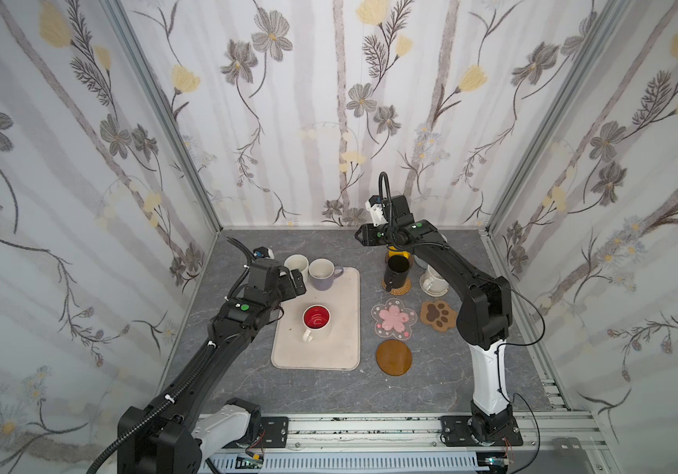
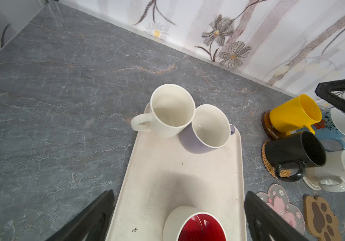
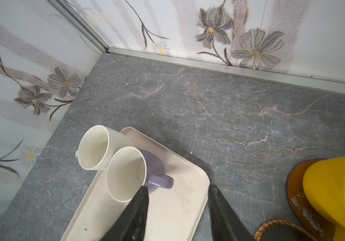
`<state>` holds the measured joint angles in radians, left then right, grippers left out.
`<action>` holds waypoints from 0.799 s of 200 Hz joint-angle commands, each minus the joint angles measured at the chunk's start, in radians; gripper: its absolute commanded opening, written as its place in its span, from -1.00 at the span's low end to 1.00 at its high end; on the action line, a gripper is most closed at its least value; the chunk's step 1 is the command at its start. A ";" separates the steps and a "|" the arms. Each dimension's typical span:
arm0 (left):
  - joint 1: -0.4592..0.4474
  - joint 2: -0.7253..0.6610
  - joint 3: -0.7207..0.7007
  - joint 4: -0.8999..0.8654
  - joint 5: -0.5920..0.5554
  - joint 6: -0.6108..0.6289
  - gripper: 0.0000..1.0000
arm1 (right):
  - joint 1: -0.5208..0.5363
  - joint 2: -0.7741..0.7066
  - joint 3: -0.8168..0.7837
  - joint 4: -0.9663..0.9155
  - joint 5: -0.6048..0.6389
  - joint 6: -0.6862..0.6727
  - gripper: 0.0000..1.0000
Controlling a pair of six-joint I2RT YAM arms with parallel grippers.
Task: Place cups on coasters
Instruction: Rotate the cup on the tray.
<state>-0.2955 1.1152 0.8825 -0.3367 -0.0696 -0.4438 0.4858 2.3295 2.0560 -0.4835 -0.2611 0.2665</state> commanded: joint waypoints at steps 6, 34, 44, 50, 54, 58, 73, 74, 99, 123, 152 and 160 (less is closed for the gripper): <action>0.052 -0.005 -0.029 0.007 0.040 0.007 1.00 | 0.014 0.071 0.059 -0.018 -0.028 -0.018 -0.05; 0.075 -0.018 -0.056 0.025 0.027 -0.009 1.00 | 0.034 0.122 0.075 0.020 -0.032 -0.011 -0.07; 0.080 -0.020 -0.062 0.033 0.029 -0.013 1.00 | 0.041 0.137 0.079 0.036 -0.031 -0.005 -0.08; 0.081 -0.020 -0.066 0.037 0.035 -0.012 1.00 | 0.046 0.146 0.080 0.047 -0.032 -0.002 -0.08; 0.082 -0.019 -0.068 0.037 0.037 -0.013 1.00 | 0.048 0.152 0.082 0.055 -0.033 0.001 -0.09; 0.083 -0.018 -0.068 0.038 0.039 -0.013 1.00 | 0.050 0.159 0.083 0.062 -0.034 0.005 -0.10; 0.085 -0.021 -0.075 0.040 0.045 -0.015 1.00 | 0.055 0.181 0.093 0.082 -0.044 0.017 -0.13; 0.085 -0.022 -0.075 0.040 0.046 -0.015 1.00 | 0.055 0.183 0.094 0.084 -0.044 0.018 -0.14; 0.085 -0.029 -0.081 0.044 0.051 -0.016 1.00 | 0.056 0.216 0.096 0.111 -0.058 0.041 -0.29; 0.086 -0.044 -0.085 0.046 0.044 -0.014 1.00 | 0.065 0.235 0.096 0.110 -0.063 0.042 -0.31; 0.086 -0.057 -0.088 0.047 0.042 -0.011 1.00 | 0.079 0.251 0.096 0.101 -0.056 0.016 -0.31; 0.086 -0.058 -0.089 0.047 0.045 -0.012 1.00 | 0.080 0.257 0.096 0.097 -0.058 0.016 -0.31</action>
<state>-0.2111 1.0649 0.7979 -0.3237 -0.0227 -0.4538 0.5598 2.5710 2.1445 -0.4210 -0.3080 0.2962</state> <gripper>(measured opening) 0.996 0.347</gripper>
